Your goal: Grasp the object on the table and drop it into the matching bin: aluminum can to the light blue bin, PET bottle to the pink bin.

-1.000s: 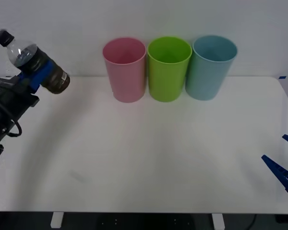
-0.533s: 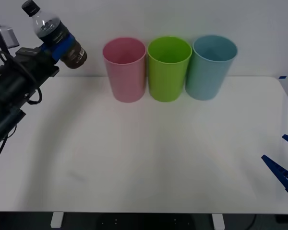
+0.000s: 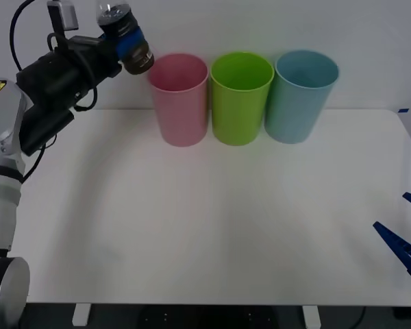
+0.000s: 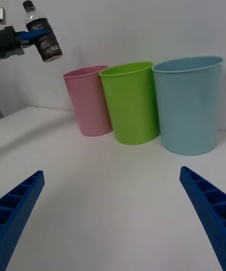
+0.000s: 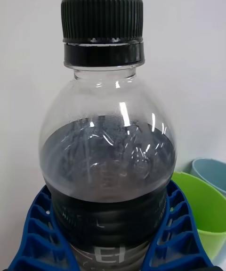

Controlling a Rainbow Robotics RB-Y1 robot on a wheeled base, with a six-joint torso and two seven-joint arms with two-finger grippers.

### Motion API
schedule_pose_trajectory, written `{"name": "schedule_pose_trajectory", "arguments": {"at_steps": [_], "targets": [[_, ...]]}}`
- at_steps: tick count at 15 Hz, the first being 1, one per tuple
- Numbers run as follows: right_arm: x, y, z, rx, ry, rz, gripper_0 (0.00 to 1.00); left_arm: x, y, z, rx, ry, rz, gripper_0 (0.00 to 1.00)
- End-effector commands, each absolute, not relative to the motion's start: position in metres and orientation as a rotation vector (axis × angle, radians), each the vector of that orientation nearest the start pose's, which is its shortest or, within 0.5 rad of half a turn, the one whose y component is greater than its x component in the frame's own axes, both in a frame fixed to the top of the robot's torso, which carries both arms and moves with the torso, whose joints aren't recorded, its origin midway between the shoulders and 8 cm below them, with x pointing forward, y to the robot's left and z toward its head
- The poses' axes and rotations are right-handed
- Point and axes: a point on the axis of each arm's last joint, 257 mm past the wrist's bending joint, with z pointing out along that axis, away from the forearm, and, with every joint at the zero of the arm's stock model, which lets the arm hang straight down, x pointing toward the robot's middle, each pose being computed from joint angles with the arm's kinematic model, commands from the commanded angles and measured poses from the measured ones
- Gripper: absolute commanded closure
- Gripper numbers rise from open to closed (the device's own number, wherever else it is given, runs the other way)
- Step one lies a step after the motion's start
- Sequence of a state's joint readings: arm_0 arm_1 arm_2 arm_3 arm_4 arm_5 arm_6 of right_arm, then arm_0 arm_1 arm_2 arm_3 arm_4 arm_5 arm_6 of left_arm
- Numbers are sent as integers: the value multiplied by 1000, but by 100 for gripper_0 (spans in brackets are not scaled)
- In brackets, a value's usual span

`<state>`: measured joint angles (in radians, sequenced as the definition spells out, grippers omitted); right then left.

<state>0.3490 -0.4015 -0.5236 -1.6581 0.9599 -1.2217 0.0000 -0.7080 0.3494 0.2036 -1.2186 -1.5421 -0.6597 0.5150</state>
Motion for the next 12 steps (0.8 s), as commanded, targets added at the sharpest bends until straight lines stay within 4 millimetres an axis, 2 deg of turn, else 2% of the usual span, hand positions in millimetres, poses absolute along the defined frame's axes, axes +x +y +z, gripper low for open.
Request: {"name": "schedule_pose_trajectory", "arguments": {"at_steps": [1,6,12], "targets": [[342,-330,-169,-465,1441,567,0,682,155,20,360,1405,-570,100],[342,-330,-169,-465,1441,567,0,712,121,13,447,1453,-484,100],[342,-330,-169,-465,1441,567,0,724,84,15,462,1440,-418,100]]}}
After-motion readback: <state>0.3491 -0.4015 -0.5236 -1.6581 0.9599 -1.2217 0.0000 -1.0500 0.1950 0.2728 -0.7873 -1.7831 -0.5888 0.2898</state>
